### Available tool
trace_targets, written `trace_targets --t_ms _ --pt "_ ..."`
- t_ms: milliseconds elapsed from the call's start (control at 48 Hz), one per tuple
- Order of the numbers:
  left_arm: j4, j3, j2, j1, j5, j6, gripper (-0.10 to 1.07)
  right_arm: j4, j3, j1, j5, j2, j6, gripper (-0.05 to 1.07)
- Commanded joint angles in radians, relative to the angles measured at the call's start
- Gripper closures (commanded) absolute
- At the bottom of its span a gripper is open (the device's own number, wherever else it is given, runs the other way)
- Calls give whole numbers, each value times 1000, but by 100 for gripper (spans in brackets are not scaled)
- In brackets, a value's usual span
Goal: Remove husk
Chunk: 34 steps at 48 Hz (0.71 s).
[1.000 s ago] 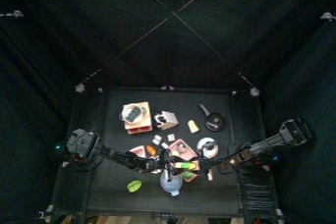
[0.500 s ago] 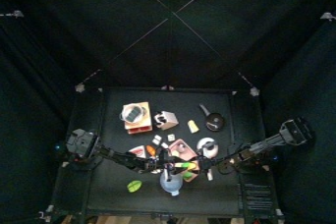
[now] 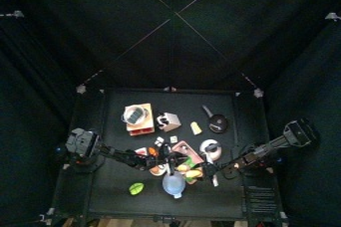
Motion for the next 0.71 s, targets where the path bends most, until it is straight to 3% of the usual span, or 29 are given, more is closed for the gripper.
trace_targets --t_ms 0,688 --pt "0 -9 -32 -3 -8 3 36 3 -18 -2 2 -9 2 33" --pt "3 6 -35 -2 -8 2 36 20 -20 -11 3 -14 3 33"
